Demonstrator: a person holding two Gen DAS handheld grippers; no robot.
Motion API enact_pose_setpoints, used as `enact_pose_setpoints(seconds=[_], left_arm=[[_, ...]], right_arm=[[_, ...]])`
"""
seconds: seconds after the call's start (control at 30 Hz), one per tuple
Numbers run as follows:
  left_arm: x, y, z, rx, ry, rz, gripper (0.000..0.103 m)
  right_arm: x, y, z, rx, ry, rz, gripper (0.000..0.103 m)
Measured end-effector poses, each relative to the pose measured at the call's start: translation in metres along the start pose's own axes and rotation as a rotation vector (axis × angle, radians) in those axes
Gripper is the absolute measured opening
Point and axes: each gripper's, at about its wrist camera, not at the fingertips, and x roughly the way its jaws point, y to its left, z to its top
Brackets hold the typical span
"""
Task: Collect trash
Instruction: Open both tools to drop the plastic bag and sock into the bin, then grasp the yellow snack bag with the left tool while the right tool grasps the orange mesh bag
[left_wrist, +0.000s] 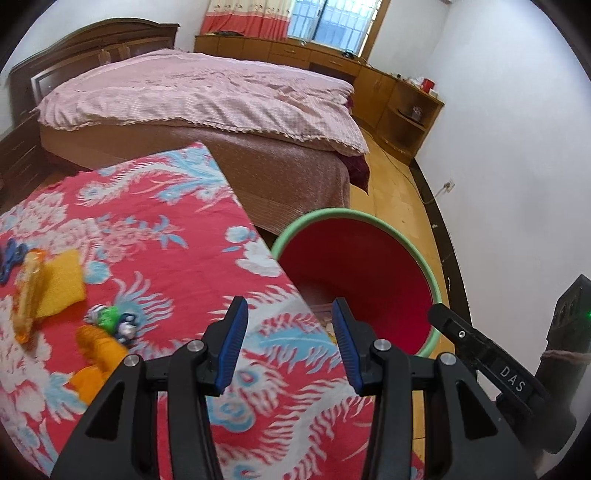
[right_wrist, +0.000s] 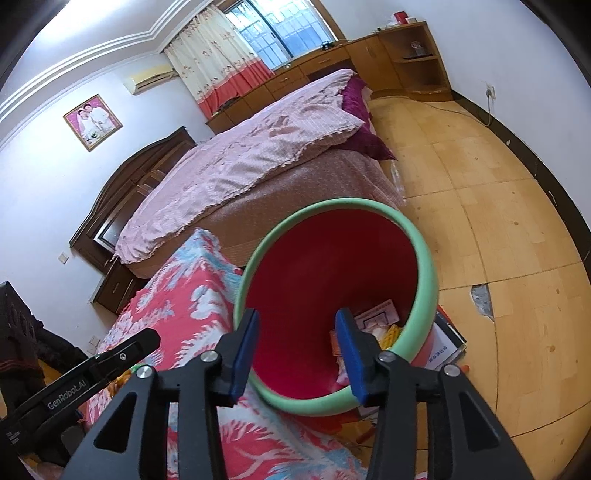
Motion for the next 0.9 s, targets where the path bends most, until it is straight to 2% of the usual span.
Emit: enact_pose_setpoints(seconds=[0.43,0.9], left_arm=[[-0.052,0.063,-0.008,-0.100,-0.080,0.095,0.047],[-0.073,0.160,-0.020,-0.228,-0.091,0.218,0.047]], right_arm=[[-0.009,0.054,-0.017,-0.088,0.021,0.061,0.052],[0.015,0.116,-0.038,-0.176,0.093,0.101,0.056]])
